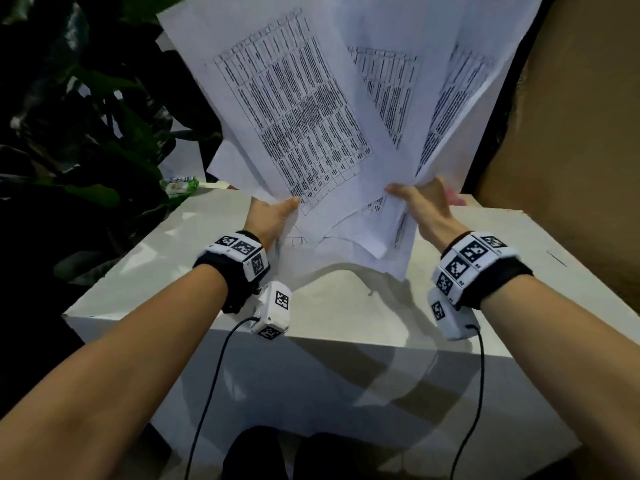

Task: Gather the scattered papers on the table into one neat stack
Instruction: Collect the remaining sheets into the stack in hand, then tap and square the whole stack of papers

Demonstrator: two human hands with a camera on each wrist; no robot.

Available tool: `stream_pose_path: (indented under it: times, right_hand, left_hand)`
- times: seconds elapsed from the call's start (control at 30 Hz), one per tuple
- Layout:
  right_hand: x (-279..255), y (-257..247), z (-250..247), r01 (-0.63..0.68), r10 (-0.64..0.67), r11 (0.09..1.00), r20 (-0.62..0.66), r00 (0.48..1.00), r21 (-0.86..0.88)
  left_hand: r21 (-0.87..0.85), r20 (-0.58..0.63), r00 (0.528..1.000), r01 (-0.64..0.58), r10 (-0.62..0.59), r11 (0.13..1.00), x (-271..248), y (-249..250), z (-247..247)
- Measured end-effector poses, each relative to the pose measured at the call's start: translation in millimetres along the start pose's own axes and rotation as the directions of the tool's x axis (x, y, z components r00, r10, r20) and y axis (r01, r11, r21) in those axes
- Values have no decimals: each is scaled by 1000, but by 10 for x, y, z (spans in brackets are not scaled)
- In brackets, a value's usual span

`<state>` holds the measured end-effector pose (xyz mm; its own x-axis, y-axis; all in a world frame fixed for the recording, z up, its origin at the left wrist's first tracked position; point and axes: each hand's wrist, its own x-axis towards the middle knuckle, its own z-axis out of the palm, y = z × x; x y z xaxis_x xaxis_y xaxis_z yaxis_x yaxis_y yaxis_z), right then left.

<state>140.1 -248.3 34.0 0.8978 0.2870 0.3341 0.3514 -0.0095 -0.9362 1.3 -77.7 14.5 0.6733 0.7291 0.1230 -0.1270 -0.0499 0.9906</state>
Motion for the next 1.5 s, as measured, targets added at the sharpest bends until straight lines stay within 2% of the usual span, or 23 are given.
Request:
stream_pose_path:
  times: [0.2,0.3,0.4,0.5,0.63,0.7,0.83,0.97,1.07,1.17,1.23,1.33,1.4,1.5]
  right_hand:
    - [-182,235,-72,103,-103,995,207,973,9]
    - [-147,219,-70,120,-123,992,184,975,26]
    - [-91,139,-58,73,-83,996,198,977,54]
    - [-105,132,-61,28,-60,991,244,968,133]
    - [-150,188,-62,-91,29,948,200,979,306]
    - [-120,153,-32,-92,32,932,174,984,350]
    - [-34,135,20,-96,54,957,156,986,275]
    - [-2,198,-39,-167,133,938,130,983,305]
    - [-3,182,-111,-152,92,923,181,979,353]
    - [18,130,-105,-161,87,946,260,962,281]
    - [45,108,-79,-162,116,966,221,968,200]
    - [48,98,-30,-126,119,990,101,988,61]
    - [15,72,-6,-42,41,999,86,995,3]
    - [-73,-45,-40,37,-39,999,101,994,22]
  left_hand:
    - [-133,-36,998,51,-57,990,-76,-126,-25]
    - [-132,-43,999,20,-26,991,-121,-82,4]
    - [-148,-43,999,-10,4,989,-79,-10,-9]
    - [-156,-24,1000,7,-11,988,-57,-46,-73]
    - [-122,-23,998,55,-59,991,-58,-183,-153]
    - [-143,-6,998,62,-63,988,-39,-200,-169]
    - [-198,9,1000,29,-27,980,-61,-100,-138]
    - [-211,-24,1000,15,-20,977,-30,-97,-163]
    - [-219,16,1000,7,-3,976,2,-69,-229]
    - [-188,81,997,0,16,982,38,-45,-263]
    - [-180,108,994,-12,32,984,44,-45,-242]
    - [-135,94,995,-1,14,991,24,-61,-175]
    - [-140,45,999,-3,9,990,31,-68,-143]
    - [-160,10,999,-32,34,987,58,-40,-154]
